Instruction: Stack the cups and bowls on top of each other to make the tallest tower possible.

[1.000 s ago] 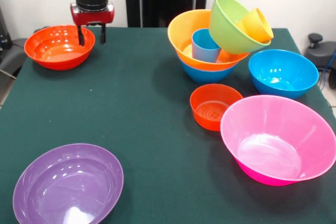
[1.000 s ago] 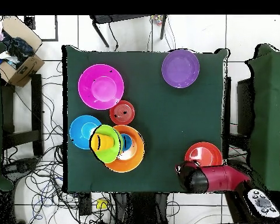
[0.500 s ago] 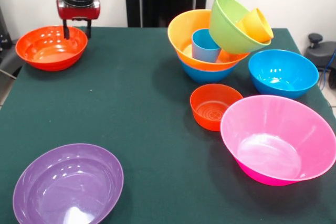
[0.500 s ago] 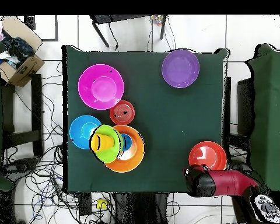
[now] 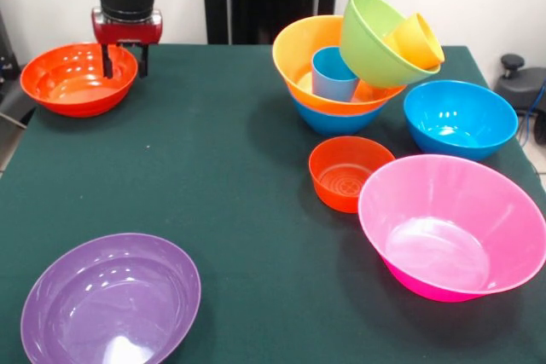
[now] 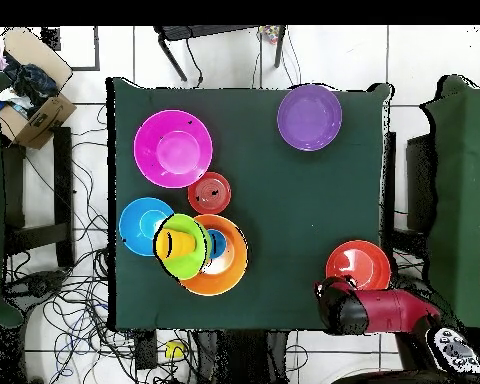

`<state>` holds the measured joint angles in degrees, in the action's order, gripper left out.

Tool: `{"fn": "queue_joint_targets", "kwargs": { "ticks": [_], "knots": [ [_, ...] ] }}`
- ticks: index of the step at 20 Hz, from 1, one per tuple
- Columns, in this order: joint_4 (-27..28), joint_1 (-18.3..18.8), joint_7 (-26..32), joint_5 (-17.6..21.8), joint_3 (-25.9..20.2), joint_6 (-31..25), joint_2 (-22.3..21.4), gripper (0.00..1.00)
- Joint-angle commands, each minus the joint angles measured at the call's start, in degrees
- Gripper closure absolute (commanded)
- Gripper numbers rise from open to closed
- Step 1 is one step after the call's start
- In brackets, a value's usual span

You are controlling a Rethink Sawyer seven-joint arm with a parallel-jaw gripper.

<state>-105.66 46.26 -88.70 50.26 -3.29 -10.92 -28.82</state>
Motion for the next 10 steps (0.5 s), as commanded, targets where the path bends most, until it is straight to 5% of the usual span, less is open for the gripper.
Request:
{"fn": "queue_joint_targets", "kwargs": {
  "ticks": [1, 6, 7, 10],
  "knots": [
    [5.5, 0.3, -1.1, 3.9, -6.8, 6.0, 3.3, 0.0],
    [6.9, -1.0, -1.6, 3.5, -6.1, 6.4, 4.4, 0.0],
    [6.5, -0.5, -0.5, 3.9, -7.2, 6.6, 4.4, 1.0],
    [6.4, -0.3, -1.6, 3.7, -7.5, 8.6, 4.1, 1.0]
  ]
}}
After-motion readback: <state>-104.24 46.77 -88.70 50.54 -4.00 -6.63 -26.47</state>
